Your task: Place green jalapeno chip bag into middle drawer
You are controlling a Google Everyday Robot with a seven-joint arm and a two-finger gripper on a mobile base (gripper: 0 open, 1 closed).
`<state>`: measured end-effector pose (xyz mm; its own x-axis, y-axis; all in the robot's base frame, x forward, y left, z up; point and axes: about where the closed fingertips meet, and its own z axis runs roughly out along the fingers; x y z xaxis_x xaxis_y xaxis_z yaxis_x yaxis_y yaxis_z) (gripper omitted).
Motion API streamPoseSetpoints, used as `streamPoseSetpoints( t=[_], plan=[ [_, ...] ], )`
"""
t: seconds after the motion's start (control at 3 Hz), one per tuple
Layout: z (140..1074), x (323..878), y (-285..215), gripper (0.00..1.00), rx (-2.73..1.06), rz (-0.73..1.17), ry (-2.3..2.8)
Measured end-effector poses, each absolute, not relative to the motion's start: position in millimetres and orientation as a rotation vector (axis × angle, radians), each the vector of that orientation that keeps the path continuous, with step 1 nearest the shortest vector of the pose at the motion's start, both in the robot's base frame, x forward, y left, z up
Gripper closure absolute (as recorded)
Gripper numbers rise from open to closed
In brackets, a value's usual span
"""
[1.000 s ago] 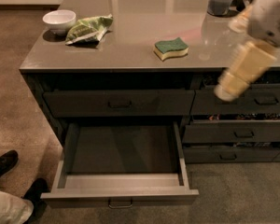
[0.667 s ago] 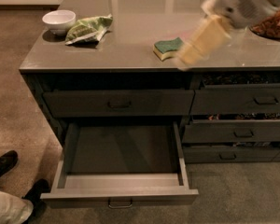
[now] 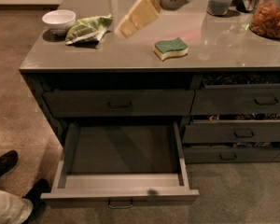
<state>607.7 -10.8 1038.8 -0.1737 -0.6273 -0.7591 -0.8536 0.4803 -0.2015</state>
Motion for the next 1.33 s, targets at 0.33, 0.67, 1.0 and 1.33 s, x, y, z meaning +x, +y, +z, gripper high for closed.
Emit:
streamPoseSetpoints(
  t=[0.33,0.67,1.0,1.33],
  plan=[
    [1045.3,645.0,31.2,0.0,-1.194,0.322,1.855],
    [1056.3,672.6,68.1,0.0,-1.156,0.289,1.844],
    [1046.4,711.3,111.3,0.0,-1.172,0.208,1.901],
    [999.6,748.0,125.5,0.0,-1.213,0.198,1.968]
  ],
)
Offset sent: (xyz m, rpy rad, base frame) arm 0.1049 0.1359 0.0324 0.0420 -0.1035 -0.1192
